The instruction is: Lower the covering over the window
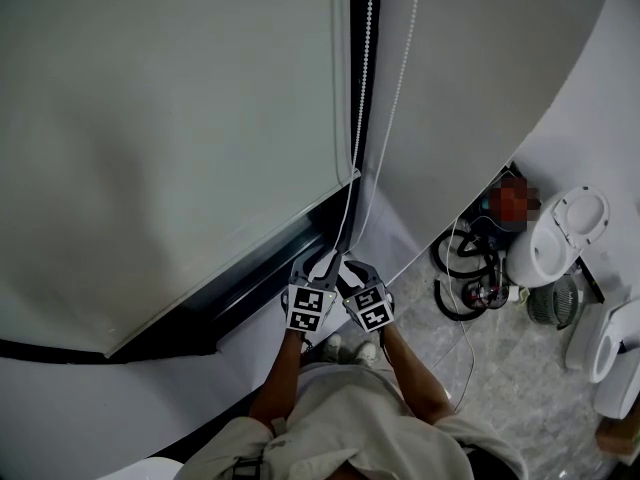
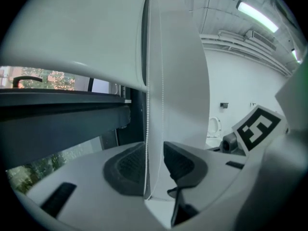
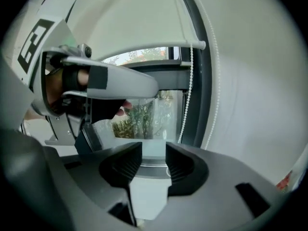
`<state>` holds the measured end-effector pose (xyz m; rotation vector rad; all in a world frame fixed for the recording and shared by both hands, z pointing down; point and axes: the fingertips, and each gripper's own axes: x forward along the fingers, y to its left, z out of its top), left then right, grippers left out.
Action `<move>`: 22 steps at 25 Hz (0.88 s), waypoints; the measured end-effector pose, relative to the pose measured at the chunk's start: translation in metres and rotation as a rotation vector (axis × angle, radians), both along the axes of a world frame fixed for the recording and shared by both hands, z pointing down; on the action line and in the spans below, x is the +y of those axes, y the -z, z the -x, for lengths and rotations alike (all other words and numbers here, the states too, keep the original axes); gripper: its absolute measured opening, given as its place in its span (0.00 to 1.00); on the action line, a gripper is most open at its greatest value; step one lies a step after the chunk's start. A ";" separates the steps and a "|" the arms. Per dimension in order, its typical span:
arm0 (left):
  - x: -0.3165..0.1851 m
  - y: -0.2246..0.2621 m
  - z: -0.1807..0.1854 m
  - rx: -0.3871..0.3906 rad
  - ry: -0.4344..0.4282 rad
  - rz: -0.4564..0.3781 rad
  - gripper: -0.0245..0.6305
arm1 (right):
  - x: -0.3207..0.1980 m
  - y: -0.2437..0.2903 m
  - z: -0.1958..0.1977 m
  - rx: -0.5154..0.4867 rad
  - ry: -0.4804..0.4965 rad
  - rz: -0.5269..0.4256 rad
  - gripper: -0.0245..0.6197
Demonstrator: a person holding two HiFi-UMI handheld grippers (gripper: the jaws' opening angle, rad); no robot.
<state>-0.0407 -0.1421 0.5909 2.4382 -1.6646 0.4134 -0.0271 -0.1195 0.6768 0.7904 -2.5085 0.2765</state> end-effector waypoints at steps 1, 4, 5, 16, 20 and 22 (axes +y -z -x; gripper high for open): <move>0.002 0.004 0.002 0.004 0.004 -0.007 0.22 | -0.001 0.005 -0.003 -0.008 -0.008 -0.008 0.27; 0.006 0.017 0.009 0.015 0.013 -0.040 0.22 | -0.005 0.026 -0.011 -0.043 -0.034 -0.040 0.27; 0.008 0.022 0.010 0.020 0.013 -0.054 0.21 | -0.006 0.035 -0.013 -0.056 -0.044 -0.053 0.27; 0.018 0.071 0.015 0.051 -0.006 -0.170 0.21 | -0.017 0.149 -0.031 -0.211 -0.089 -0.255 0.23; 0.022 0.090 0.012 0.063 -0.023 -0.211 0.21 | -0.011 0.180 -0.036 -0.249 -0.100 -0.308 0.23; 0.024 0.095 0.009 0.069 -0.032 -0.219 0.21 | -0.009 0.189 -0.038 -0.240 -0.105 -0.333 0.23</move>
